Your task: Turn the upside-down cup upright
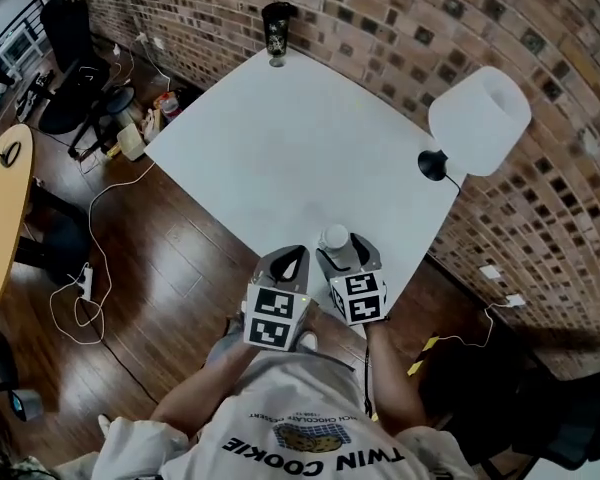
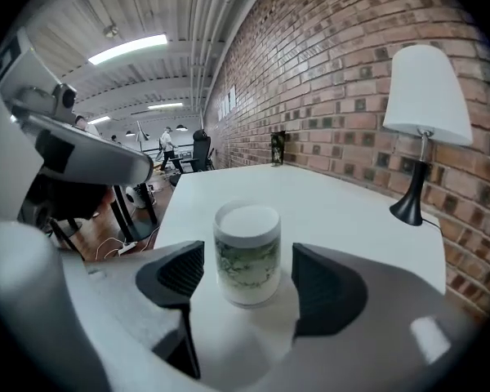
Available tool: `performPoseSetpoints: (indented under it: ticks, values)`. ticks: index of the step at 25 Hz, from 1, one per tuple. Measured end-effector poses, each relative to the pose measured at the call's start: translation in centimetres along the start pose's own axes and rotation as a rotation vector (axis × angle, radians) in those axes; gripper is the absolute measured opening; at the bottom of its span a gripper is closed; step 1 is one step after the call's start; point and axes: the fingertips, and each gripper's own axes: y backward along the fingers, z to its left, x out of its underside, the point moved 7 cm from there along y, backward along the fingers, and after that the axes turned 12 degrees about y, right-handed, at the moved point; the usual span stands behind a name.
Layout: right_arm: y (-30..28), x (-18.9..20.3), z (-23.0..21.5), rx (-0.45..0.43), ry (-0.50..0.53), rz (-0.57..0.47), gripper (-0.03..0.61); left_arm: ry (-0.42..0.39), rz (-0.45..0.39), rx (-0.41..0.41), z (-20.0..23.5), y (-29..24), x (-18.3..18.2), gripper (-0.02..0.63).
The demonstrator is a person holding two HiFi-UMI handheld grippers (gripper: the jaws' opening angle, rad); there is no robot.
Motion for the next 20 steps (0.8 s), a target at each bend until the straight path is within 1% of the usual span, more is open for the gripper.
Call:
performPoseSetpoints:
  ticks: [4,6,7,10,12,16,20]
  values:
    - [-1.6,0.0,-0.1,0.018,0.039,0.014,0.325,-0.017,0.017,0.054,1.6,-2.1,-1.7,0.003]
    - [-1.9,0.0,-0.3,0.027,0.059,0.015,0.312,-0.022,0.029,0.082,2.1,-3.1,-2.2,0.003]
    - [-1.8,-0.1,-0.4,0.033,0.061,0.012,0.293,-0.024,0.037,0.096,2.2,-3.6,-2.3,0.003]
    - [-1.3,-0.6,-0.7,0.04,0.073,0.039,0.29,-0.027,0.057,0.139,2.3,-4.9,-2.7,0.003]
    - [-0.8,-0.9,-0.8,0.028,0.116,0.115,0.288,-0.028,0.068,0.17,2.3,-5.7,-2.9,0.003]
    - [0.2,-1.9,-1.3,-0.018,0.208,0.305,0.288,-0.035,0.098,0.231,1.7,-7.3,-2.9,0.003]
    - [1.1,-3.1,-1.9,-0.099,0.264,0.477,0.288,-0.038,0.108,0.279,0.9,-8.2,-3.0,0.003]
